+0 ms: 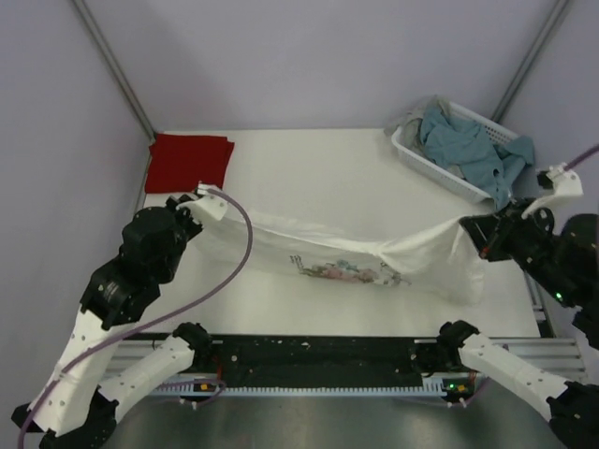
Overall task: Fold and stack the t-shirts
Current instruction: Flatten out the tshirt
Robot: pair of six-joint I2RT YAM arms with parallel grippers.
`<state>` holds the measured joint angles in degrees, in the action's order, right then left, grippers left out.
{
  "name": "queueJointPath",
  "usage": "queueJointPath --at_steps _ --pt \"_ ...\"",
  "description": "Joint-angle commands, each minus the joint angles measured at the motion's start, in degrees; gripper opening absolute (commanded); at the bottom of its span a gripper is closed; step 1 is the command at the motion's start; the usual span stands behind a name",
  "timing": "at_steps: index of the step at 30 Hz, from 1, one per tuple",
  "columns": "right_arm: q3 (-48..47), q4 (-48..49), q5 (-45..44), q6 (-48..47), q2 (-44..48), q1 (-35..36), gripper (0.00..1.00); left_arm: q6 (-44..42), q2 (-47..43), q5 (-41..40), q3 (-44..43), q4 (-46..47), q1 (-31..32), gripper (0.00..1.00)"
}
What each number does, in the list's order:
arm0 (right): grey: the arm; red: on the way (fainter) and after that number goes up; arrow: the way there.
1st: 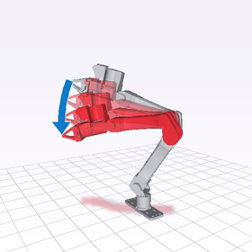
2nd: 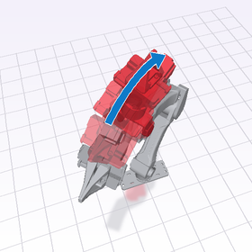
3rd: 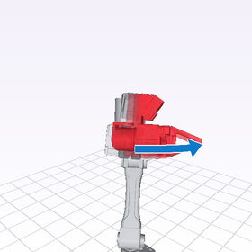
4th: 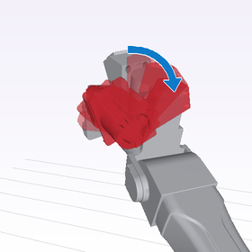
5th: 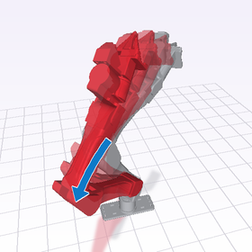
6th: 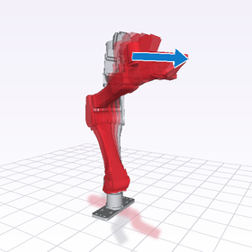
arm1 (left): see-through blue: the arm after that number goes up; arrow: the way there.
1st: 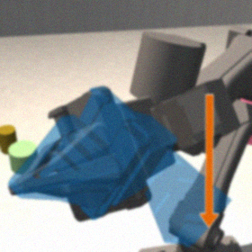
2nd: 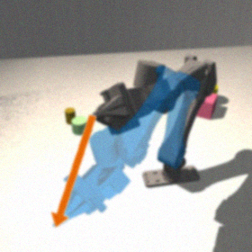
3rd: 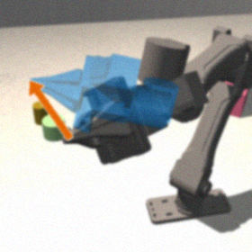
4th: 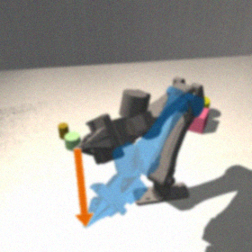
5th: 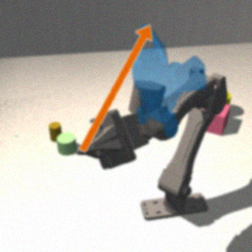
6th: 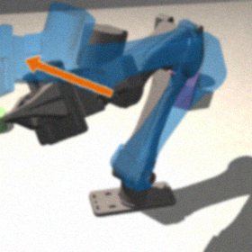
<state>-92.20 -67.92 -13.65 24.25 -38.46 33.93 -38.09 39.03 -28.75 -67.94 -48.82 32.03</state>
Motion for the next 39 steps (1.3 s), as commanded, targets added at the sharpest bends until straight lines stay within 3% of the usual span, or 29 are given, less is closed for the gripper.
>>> queueJointPath --at_steps 1,4,7,10,13,16,18,23,27,32,36,39 --pt "-0.7 8.7 1.1 -5.1 -14.8 -0.6 0.0 -5.7 9.7 -7.4 -3.2 14.0 1.4 0.0" --pt "-6.6 15.6 13.2 -7.2 -26.5 -8.8 0.0 -9.2 17.0 -9.5 -7.0 23.8 0.6 0.0" --pt "-13.9 23.3 23.7 -6.4 -37.1 -19.1 0.0 -10.3 24.8 -8.3 -12.7 34.5 -4.3 0.0" --pt "-27.7 24.8 24.2 -7.1 -47.5 -21.4 0.0 -7.1 33.2 -5.5 -21.5 39.1 -13.0 0.0" --pt "-43.1 24.5 27.7 -9.5 -55.4 -21.8 0.0 -6.2 39.3 -4.5 -30.7 42.3 -17.3 0.0" --pt "-55.3 24.5 27.9 -9.5 -57.5 -23.8 0.0 -7.5 41.3 -1.1 -38.0 44.7 -18.9 0.0" --pt "-57.0 26.0 27.6 -9.5 -55.5 -26.5 0.0 -9.6 42.4 0.0 -42.1 45.6 -19.2 0.0" --pt "-48.0 29.5 30.5 -8.9 -48.2 -35.5 0.0 -15.0 44.6 1.3 -46.0 47.2 -20.4 0.0" --pt "-39.4 27.8 36.7 -11.1 -42.9 -36.9 0.0 -15.3 43.2 3.3 -44.0 45.3 -22.3 0.0" --pt "-20.1 23.7 43.9 -12.4 -30.7 -36.9 0.0 -17.4 31.8 10.1 -27.3 40.8 -22.5 0.0" --pt "2.4 20.6 46.4 -11.9 -17.7 -36.9 0.0 -17.5 24.7 13.5 -13.6 28.4 -23.0 0.0" --pt "13.9 16.6 49.1 -9.5 -11.1 -36.8 0.0 -16.6 20.5 13.4 -4.5 21.5 -23.2 0.0"
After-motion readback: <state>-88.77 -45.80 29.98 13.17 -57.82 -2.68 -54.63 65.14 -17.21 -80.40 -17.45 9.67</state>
